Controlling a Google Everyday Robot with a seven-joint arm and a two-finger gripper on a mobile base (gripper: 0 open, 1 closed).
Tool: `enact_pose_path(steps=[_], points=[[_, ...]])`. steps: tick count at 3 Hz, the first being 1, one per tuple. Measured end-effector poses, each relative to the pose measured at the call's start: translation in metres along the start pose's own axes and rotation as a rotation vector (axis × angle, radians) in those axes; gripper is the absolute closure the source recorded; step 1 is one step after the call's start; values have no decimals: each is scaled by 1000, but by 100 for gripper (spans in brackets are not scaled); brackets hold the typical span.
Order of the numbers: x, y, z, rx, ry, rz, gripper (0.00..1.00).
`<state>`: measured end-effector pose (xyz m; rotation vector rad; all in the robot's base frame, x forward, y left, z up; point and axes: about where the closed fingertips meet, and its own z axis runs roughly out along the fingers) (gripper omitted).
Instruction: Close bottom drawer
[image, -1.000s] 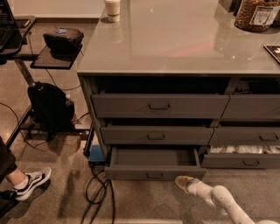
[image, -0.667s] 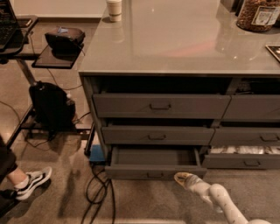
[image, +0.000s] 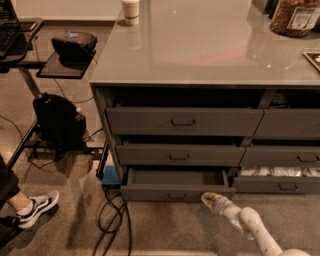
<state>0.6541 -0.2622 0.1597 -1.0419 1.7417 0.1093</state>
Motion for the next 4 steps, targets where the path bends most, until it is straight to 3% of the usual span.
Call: enact_pose_path(steps=[1,2,3,4], points=[[-10,-11,21,47,-3,-22,100],[-37,-29,56,105,-27,-64,100],[-37,-29,56,105,-27,-65,100],[-44,-75,63,188,-10,-113,100]])
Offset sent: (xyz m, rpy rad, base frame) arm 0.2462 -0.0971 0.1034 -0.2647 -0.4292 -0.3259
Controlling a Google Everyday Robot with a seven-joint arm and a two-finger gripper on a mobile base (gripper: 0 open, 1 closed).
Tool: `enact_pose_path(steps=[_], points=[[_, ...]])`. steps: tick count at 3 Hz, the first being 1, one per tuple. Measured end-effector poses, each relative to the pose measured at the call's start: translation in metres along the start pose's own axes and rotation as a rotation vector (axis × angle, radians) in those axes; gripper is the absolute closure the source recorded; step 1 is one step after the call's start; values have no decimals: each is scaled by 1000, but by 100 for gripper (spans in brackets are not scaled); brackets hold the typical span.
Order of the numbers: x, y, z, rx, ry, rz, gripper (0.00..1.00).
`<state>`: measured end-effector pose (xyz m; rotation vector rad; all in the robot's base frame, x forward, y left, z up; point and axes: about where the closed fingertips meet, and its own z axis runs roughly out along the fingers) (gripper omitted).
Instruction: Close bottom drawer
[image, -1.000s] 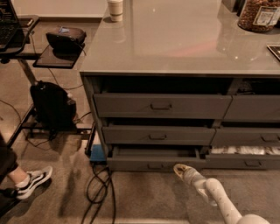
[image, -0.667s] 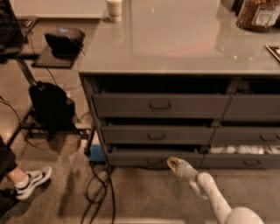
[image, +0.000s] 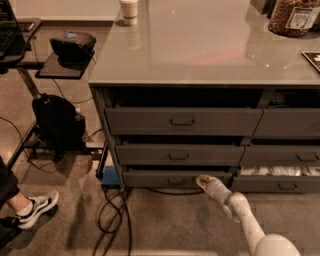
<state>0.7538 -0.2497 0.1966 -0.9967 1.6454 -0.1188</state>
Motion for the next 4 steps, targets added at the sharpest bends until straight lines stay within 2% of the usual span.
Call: enact_pose_path(steps=[1,4], points=[[0,3,-4,0,0,0,81],[0,3,-4,0,0,0,11]])
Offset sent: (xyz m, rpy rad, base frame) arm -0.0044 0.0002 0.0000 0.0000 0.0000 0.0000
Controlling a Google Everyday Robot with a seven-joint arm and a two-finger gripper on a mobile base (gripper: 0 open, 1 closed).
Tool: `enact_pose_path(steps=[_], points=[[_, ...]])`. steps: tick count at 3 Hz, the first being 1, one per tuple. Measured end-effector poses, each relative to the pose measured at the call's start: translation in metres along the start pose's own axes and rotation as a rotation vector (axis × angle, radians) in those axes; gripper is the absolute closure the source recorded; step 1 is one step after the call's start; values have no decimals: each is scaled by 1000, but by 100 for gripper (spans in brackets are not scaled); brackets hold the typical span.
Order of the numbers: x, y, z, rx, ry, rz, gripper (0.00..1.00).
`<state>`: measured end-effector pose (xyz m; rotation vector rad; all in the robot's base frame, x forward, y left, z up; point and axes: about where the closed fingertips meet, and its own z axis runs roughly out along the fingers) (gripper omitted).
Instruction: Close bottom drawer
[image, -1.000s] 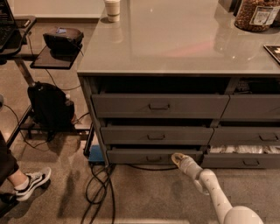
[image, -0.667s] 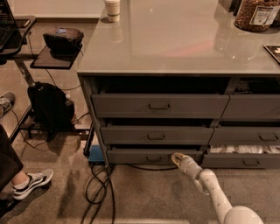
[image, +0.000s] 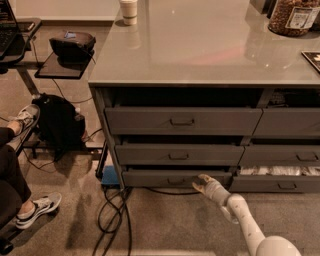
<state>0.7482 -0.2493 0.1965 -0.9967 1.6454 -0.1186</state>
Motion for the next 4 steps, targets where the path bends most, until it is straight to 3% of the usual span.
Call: enact_pose_path(steps=[1,2,3,4], points=[[-2,9,-4,0,0,0,0],[-1,9,-26,-8,25,-18,0],[17,-77,-112,99,167,-174,0],[35,-163,-233,233,341,-274,0]])
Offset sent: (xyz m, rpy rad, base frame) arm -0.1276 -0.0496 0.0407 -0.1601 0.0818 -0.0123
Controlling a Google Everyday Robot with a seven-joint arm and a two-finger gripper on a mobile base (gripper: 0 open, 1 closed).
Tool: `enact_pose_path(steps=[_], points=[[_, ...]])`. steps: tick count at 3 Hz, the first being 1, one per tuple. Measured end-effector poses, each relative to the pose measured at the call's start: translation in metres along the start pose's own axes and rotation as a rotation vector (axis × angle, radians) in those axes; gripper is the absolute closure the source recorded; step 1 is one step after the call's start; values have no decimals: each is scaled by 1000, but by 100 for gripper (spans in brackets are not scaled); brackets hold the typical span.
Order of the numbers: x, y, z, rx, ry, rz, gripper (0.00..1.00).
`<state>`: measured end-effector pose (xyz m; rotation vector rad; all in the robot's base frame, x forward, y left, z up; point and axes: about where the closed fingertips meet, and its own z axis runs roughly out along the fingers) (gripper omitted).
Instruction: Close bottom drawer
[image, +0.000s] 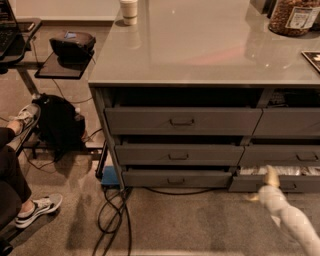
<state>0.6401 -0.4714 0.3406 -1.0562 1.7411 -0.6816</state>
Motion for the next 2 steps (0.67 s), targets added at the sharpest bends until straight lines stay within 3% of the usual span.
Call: enact_pose_path(steps=[1,2], points=[[18,-4,-36,15,36,10,0],[18,-2,-35,13,34,11,0]])
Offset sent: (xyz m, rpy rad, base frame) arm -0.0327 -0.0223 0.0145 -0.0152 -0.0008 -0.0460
